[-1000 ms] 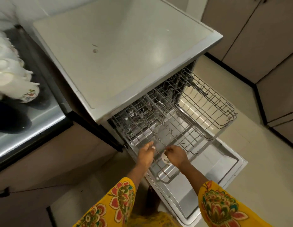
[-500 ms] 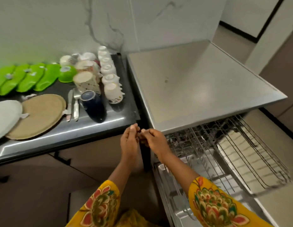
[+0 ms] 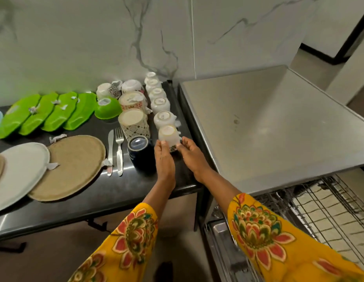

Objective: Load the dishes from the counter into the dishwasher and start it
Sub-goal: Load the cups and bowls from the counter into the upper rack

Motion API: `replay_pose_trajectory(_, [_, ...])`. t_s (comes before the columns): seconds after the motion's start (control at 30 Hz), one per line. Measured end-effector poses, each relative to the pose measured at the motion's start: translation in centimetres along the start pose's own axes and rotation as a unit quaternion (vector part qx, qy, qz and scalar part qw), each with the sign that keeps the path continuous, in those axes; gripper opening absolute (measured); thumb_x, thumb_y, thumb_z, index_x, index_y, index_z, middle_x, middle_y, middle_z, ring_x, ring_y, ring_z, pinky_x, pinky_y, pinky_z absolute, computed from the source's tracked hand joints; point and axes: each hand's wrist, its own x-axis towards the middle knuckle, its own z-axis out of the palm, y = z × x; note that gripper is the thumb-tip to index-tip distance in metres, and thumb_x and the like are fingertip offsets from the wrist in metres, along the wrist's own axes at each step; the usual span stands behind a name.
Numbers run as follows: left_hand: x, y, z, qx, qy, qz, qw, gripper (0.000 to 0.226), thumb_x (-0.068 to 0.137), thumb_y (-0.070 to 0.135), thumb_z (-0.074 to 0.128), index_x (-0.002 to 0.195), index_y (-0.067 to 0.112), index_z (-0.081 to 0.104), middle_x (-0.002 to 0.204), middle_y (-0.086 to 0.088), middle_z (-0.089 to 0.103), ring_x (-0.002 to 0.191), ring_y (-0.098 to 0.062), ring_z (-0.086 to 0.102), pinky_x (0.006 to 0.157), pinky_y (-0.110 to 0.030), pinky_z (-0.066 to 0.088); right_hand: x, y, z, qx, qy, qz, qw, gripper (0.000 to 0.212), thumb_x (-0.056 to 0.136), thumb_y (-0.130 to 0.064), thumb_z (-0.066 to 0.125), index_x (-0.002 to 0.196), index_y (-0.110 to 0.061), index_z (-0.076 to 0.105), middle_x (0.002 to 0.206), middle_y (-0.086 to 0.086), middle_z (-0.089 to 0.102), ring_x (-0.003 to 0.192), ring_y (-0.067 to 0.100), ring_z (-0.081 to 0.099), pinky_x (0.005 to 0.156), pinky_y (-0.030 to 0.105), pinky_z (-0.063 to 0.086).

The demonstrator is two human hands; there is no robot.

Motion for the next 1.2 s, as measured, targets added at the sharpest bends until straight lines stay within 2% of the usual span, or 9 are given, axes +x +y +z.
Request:
replay_pose_trajectory(0.1, [2.2,0.0,0.3,0.020,-0.017,-0.021,0.999,0.053,0.102,0.035,0.031,0.150,0.018,0.018,0.154,-0.003,0.028,0.138,-0.017,0.031,0.108,-0.028,0.026,2.1,-0.5,0.8,-0.003,0.001,0.008,1.000,0.053,0.099,-0.023,0.046,0.148,-0.017,0.026,0.140,0.000,0.044,0.124,0.013,0.044,0.099,0.025,0.034])
replay_pose_trajectory(0.2, [3.9,-0.3,0.6,0.052,-0.016,-0.034,0.998,0.057,0.102,0.041,0.027,0.152,0.021,0.010,0.158,-0.003,0.018,0.143,-0.019,0.021,0.115,-0.035,0.021,3.5,-0.5,1.4,-0.016,-0.001,0.011,1.000,0.057,0.099,-0.027,0.046,0.149,-0.023,0.021,0.149,0.003,0.036,0.134,0.018,0.038,0.108,0.033,0.033])
replay_pose_trajectory(0.4, [4.7,-1.6,0.7,0.097,-0.015,-0.021,0.995,0.061,0.095,0.049,0.033,0.150,0.027,0.019,0.150,-0.006,0.035,0.136,-0.024,0.036,0.110,-0.050,0.034,3.6,-0.5,1.4,0.002,0.000,0.016,1.000,0.053,0.099,-0.028,0.044,0.148,-0.025,0.024,0.147,0.002,0.039,0.131,0.017,0.041,0.099,0.026,0.037])
replay_pose_trajectory(0.57, [2.5,-2.0,0.9,0.089,-0.010,-0.023,0.996,0.051,0.100,0.036,0.034,0.148,0.022,0.026,0.145,-0.006,0.041,0.133,-0.023,0.041,0.109,-0.047,0.037,1.8,0.6,0.3,-0.031,0.014,0.017,0.999,0.054,0.099,-0.032,0.045,0.148,-0.026,0.025,0.147,0.004,0.039,0.131,0.019,0.042,0.109,0.037,0.037])
replay_pose_trajectory(0.67, [0.2,-2.6,1.5,0.087,-0.018,-0.034,0.995,0.051,0.099,0.039,0.035,0.147,0.026,0.024,0.146,-0.006,0.040,0.132,-0.024,0.042,0.108,-0.048,0.038,-0.1,1.4,-1.0,-0.045,0.028,0.015,0.998,0.053,0.098,-0.033,0.045,0.147,-0.026,0.027,0.147,0.004,0.040,0.132,0.020,0.041,0.111,0.042,0.035])
replay_pose_trajectory(0.93, [-7.0,-4.1,4.5,0.063,-0.029,-0.034,0.997,0.044,0.098,0.037,0.037,0.138,0.020,0.039,0.132,-0.005,0.050,0.119,-0.022,0.051,0.102,-0.046,0.044,-5.7,3.4,-6.2,-0.035,0.073,0.014,0.997,0.045,0.097,-0.033,0.045,0.141,-0.024,0.042,0.140,0.001,0.049,0.126,0.019,0.047,0.108,0.041,0.039])
replay_pose_trajectory(1.07, [-10.7,-4.9,6.3,0.033,-0.057,-0.044,0.997,0.048,0.097,0.038,0.040,0.140,0.017,0.039,0.136,-0.010,0.049,0.123,-0.025,0.050,0.103,-0.048,0.043,-8.4,4.0,-9.2,-0.004,0.113,0.025,0.993,0.042,0.096,-0.031,0.047,0.137,-0.024,0.048,0.135,0.000,0.054,0.118,0.017,0.052,0.106,0.041,0.041])
replay_pose_trajectory(1.13, [-12.5,-5.1,7.4,0.028,-0.070,-0.038,0.996,0.043,0.099,0.032,0.041,0.139,0.016,0.041,0.134,-0.009,0.050,0.122,-0.024,0.051,0.103,-0.044,0.044,-10.0,4.3,-10.7,0.023,0.136,0.030,0.990,0.039,0.096,-0.028,0.048,0.135,-0.023,0.050,0.130,-0.001,0.057,0.114,0.016,0.054,0.103,0.037,0.044])
replay_pose_trajectory(1.2, [-14.5,-5.2,8.7,0.035,-0.075,-0.031,0.996,0.041,0.100,0.028,0.042,0.139,0.016,0.040,0.134,-0.007,0.050,0.122,-0.022,0.050,0.103,-0.037,0.044,-11.5,4.8,-12.3,0.066,0.160,0.025,0.985,0.037,0.096,-0.023,0.049,0.133,-0.019,0.053,0.117,-0.002,0.061,0.107,0.012,0.056,0.094,0.025,0.046])
